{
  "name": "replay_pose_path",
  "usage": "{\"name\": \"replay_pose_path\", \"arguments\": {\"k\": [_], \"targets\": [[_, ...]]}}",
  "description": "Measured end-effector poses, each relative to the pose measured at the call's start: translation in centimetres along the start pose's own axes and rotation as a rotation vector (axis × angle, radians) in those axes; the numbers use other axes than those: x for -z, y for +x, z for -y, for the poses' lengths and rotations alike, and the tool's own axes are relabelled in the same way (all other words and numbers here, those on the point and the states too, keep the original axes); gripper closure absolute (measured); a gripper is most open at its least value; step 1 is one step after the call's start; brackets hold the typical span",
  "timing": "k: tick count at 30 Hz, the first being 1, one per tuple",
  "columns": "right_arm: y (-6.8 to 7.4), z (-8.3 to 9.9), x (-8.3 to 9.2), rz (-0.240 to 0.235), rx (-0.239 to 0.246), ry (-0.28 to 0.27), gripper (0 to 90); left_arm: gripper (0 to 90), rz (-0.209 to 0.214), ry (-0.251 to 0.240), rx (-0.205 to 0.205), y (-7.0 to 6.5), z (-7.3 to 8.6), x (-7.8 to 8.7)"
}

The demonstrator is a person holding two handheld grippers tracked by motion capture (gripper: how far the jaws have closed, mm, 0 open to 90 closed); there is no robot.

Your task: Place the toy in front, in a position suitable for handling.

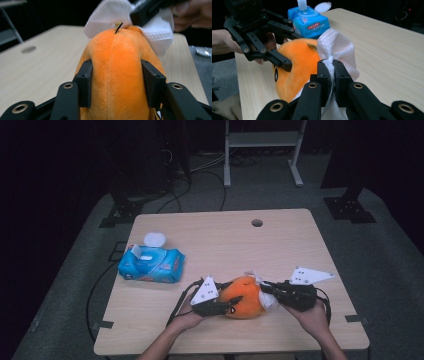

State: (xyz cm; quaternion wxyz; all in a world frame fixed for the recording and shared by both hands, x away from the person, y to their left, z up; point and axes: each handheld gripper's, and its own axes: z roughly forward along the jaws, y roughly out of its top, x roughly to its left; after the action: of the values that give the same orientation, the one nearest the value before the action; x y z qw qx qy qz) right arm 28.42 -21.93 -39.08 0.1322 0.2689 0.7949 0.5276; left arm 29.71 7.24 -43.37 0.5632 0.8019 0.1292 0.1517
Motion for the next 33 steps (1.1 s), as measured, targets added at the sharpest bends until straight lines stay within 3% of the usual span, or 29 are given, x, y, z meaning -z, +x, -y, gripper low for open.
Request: {"name": "replay_pose_path", "arguments": {"k": [1,3,7,9,12,15,18,22,25,28,30,33], "targets": [[0.1,0.1,-0.2,-0.004,0.002,0.004,84.7,49.4,0.015,0.019,0.004,0.0,0.4,-0.1],[0.4,0.0,-0.5,-0.022,0.013,0.001,84.6,48.1,0.045,0.006,0.013,-0.2,1.0,-0.3],[0.8,-0.4,-0.7,-0.052,0.014,-0.007,84.6,45.7,0.056,0.030,-0.003,-0.3,1.0,0.0],[0.7,0.0,-0.9,-0.061,0.010,0.025,84.3,45.0,0.059,0.040,0.023,-0.1,1.2,0.3],[0.2,1.2,-1.1,-0.024,0.030,0.090,84.3,42.6,0.076,0.043,0.045,-0.1,1.3,0.6],[-0.1,1.1,-0.3,-0.018,0.009,0.072,84.4,41.0,0.090,0.044,0.054,-0.4,1.0,0.3],[0.6,0.4,-0.2,-0.052,0.007,0.017,84.4,41.1,0.097,0.045,0.043,-0.8,0.8,0.0],[1.1,0.4,-1.3,-0.059,0.042,0.067,84.4,40.6,0.104,0.048,0.041,-0.9,0.9,0.1],[0.2,1.1,-1.2,-0.048,0.021,0.099,84.4,40.5,0.105,0.045,0.049,-0.8,1.0,0.1],[-0.3,1.2,-0.4,-0.011,0.008,0.096,84.4,40.4,0.102,0.047,0.042,-0.9,0.9,0.0],[0.2,0.8,-0.2,-0.029,0.008,0.064,84.4,40.5,0.102,0.048,0.038,-0.9,0.8,0.0],[1.2,0.2,-0.8,-0.053,0.044,0.053,84.4,40.4,0.102,0.049,0.036,-1.0,0.8,0.0]]}}
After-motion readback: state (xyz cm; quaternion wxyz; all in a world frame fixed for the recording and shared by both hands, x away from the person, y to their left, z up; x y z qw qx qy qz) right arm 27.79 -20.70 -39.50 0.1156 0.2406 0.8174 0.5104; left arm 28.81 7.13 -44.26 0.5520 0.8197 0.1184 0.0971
